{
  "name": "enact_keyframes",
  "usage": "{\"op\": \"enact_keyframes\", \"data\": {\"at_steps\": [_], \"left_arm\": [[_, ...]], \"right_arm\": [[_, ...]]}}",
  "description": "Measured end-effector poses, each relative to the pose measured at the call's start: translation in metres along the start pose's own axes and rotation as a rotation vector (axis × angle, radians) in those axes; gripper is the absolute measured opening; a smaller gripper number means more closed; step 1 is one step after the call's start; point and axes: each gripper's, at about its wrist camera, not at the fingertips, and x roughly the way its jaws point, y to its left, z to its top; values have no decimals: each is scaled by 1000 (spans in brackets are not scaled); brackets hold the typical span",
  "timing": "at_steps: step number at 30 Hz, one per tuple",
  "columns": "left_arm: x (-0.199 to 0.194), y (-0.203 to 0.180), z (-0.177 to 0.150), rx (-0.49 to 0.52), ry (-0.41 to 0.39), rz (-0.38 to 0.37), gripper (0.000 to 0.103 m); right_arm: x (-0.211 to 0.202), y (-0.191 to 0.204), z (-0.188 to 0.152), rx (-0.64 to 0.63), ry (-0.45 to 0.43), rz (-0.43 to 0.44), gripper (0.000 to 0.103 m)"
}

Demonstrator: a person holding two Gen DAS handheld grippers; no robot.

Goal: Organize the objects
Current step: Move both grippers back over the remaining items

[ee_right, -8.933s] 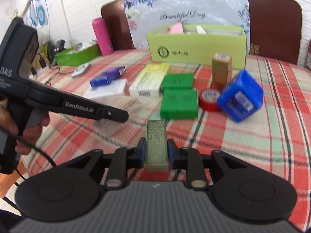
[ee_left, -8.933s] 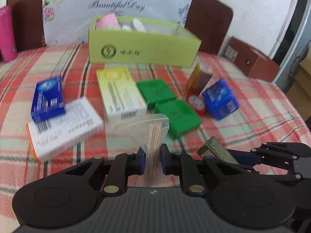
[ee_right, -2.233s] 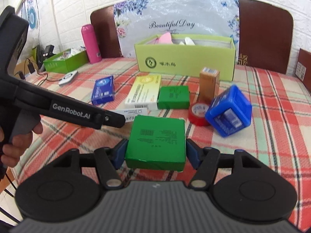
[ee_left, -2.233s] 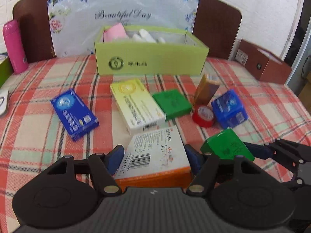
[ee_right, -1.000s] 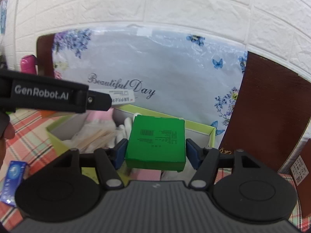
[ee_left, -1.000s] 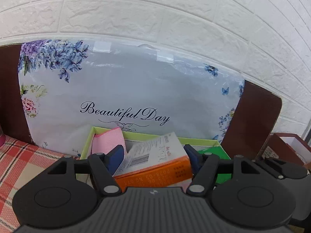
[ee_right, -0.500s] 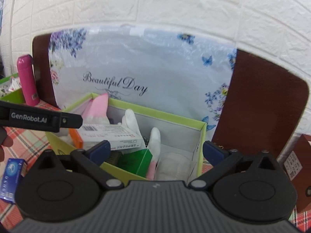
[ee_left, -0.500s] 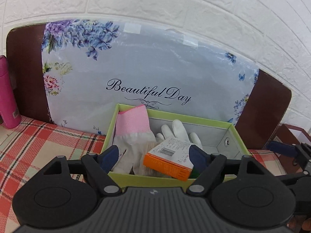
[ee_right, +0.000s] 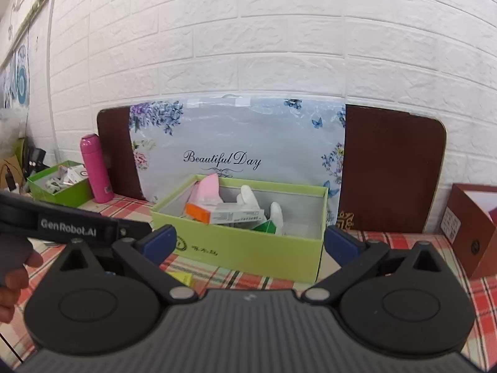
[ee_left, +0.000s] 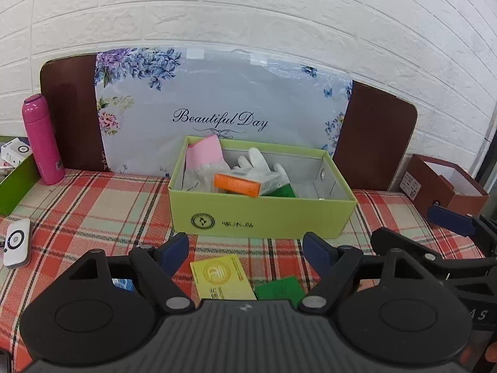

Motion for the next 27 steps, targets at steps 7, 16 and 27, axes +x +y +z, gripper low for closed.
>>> {"op": "enact_keyframes", "data": {"at_steps": [7,16,27], "left_arm": [[-13,-7,-35,6,52,-12,83],[0,-5,-72,-2,151,20,83],[12,3,-92,-21,211,32,83]], "right_arm": [[-27,1,-38,91,31,4,103],[-34,0,-83,91,109,-75,103],[-21,-11,-106,133,176,-90,103]]}}
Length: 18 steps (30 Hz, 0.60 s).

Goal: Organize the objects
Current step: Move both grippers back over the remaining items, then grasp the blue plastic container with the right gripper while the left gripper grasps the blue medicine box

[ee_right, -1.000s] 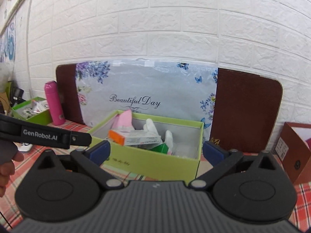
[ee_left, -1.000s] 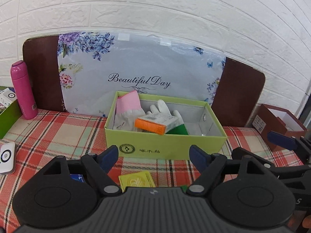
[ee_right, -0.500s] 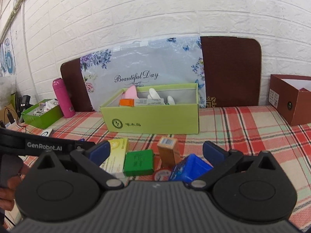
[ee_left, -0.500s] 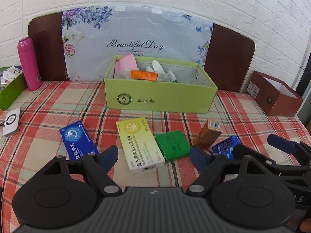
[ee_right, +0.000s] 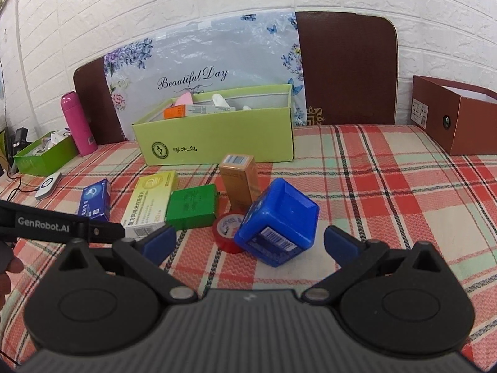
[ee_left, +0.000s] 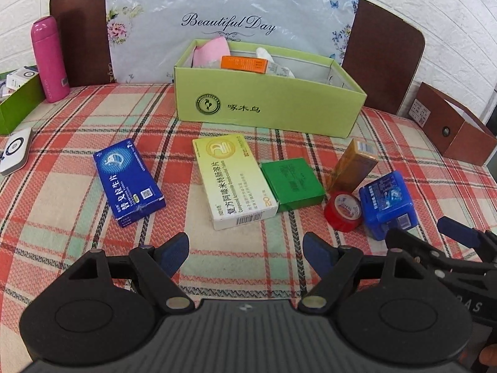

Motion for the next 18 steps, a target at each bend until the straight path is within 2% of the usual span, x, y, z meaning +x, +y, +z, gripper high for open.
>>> {"op": "enact_keyframes", "data": {"at_steps": [6,11,13,14,18], "left_arm": [[6,9,-6,-20,36,6,83],[9,16,-5,-46,38,13,83],[11,18,-4,-53,38,18,83],[13,19,-3,-58,38,20,83],[23,24,5,-114,22,15,83]], "right_arm": [[26,-6,5,-18,9,-9,103],[49,-10,12,33,33,-22,101],[50,-12,11,50,37,-33,78],[49,-12,10,47,34,-47,72],[39,-14,5,22,45,-17,70]]}}
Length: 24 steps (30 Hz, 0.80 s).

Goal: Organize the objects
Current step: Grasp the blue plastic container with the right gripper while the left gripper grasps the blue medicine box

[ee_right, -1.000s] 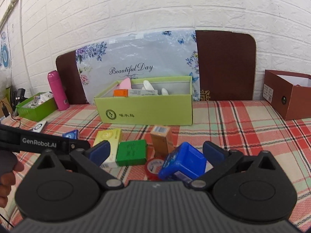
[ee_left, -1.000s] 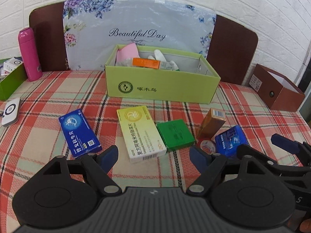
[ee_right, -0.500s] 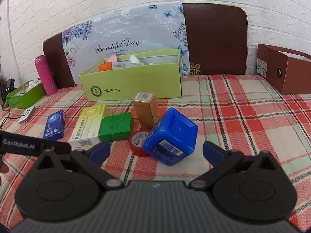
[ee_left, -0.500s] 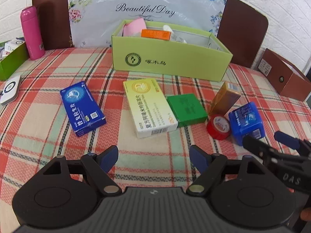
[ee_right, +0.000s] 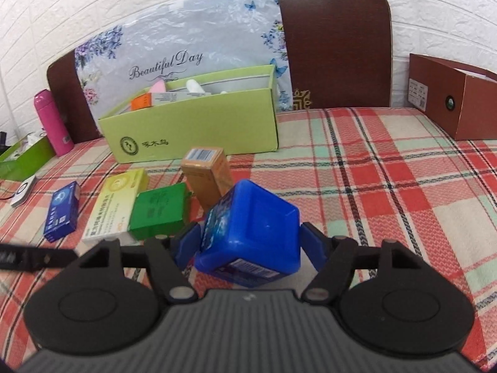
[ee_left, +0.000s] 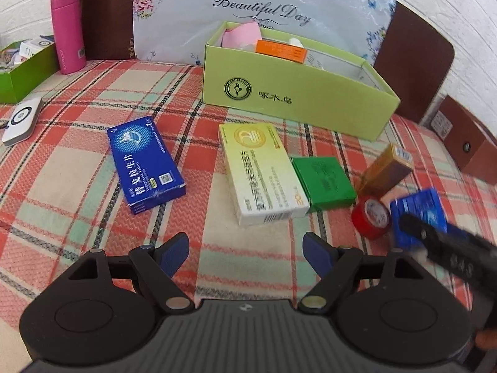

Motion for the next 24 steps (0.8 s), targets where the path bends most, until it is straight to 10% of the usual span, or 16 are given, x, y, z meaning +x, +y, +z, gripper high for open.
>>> {"op": "enact_keyframes", "data": {"at_steps": [16,21,24], "left_arm": [[38,83,49,-232,-55,253,83],[55,88,52,-207,-47,222,91],[52,79,43,-80,-49,178,67]], "right_arm": [[-43,40,-19,-144,10,157,55],[-45,38,-24,-130,1,111,82],[-41,37,-28,-130,21,98,84]]}}
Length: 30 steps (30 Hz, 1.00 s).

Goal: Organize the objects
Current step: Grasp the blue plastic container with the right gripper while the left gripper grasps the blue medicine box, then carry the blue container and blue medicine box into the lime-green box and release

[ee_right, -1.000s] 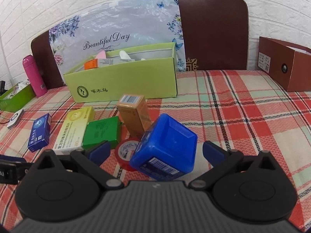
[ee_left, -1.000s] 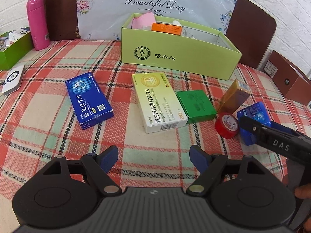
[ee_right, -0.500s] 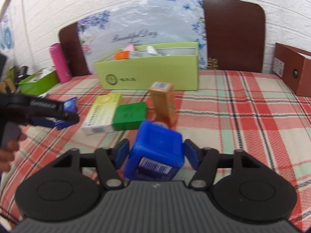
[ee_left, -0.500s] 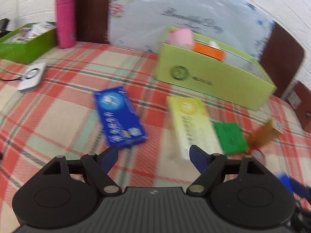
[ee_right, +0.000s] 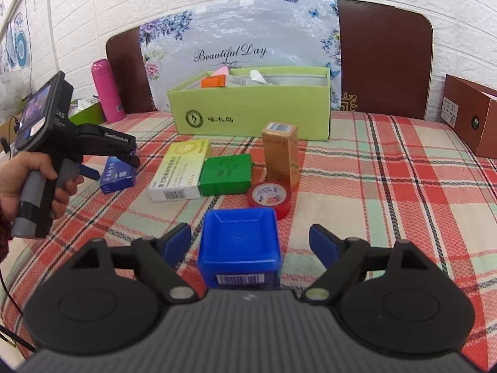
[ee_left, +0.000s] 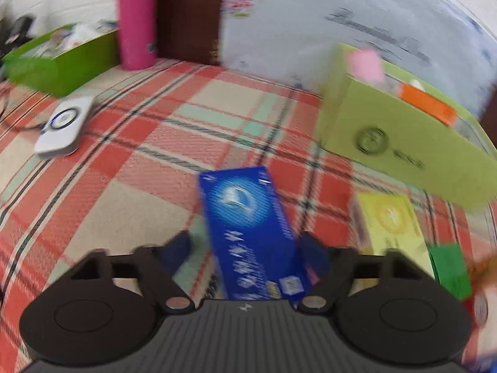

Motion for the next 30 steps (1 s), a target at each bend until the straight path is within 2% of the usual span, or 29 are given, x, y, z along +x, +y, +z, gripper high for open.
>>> {"op": "enact_keyframes", "data": {"at_steps": [2,5,6,7,8,13,15,18,22,30], "left_arm": [[-9,-7,-10,100,19,-58,64],[-27,-13,-30,162,52,-154,64],[-34,-15,-38,172,59,-171,64],[-40,-17,-45,183,64,-182,64],[-46,-20,-53,198,70,-195,64],[-70,-35,-78,248,106,-271,64],[-71,-45,-83,300,102,-233,67],[-67,-53,-82,321,104,-180,68],[-67,-54,-82,314,103,-185,68],[-67,-57,-83,309,95,-172,69]], "right_arm": [[5,-1,-2,11,15,-3,84],[10,1,-5,16,23,4,84],[12,1,-6,15,27,3,79],[13,2,-7,13,38,6,65],[14,2,-8,12,53,16,55],[0,9,-12,-34,94,82,55],[-2,15,-16,-56,106,95,55],[-3,19,-19,-56,103,70,56],[-3,20,-20,-70,103,48,65],[5,21,-23,-75,120,42,66]]}}
